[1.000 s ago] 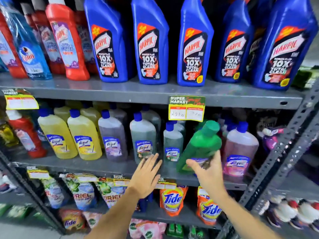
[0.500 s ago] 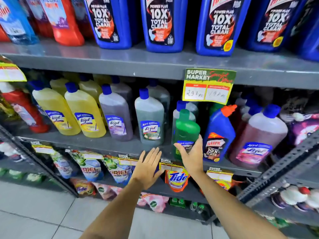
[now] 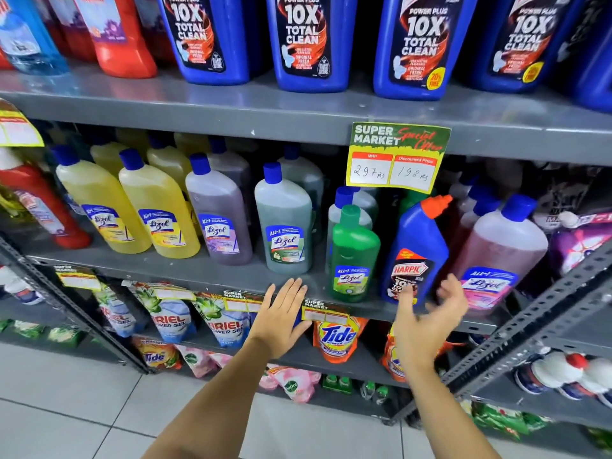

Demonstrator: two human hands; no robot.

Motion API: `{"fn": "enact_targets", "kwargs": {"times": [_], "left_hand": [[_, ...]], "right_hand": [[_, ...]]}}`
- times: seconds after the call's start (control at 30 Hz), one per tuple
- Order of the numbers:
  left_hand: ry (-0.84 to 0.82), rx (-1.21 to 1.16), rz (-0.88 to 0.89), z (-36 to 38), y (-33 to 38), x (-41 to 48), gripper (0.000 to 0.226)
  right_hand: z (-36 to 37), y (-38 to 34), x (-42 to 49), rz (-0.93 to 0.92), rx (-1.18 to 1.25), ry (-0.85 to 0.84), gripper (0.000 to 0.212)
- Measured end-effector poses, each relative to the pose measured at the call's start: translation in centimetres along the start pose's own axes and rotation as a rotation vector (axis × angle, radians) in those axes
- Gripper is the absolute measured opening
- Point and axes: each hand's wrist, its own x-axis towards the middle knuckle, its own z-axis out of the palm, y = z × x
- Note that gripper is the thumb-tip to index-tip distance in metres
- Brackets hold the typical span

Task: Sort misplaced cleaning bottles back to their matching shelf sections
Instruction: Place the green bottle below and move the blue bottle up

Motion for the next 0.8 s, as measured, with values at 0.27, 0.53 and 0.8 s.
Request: {"fn": "enact_targets", "kwargs": {"times": [0.27,0.53,0.8], "left_hand": [[0.016,0.011,-0.017,0.1,0.2,0.1,0.078],[0.037,0.064,-0.016,-0.2,0.2,0.1,0.086],[0.069,0.039,-0.01,0.2,0.7,-0.6,0.085]], "right_hand": [[2.3,1.0,4.7,0.229,-0.153,-0.254,0.117],[3.6,0.6,4.5,0.286,-0.259,-0.137,0.108],[-1.2,-1.2,1.7,0.24,-0.228,-0.231,0.099]]}}
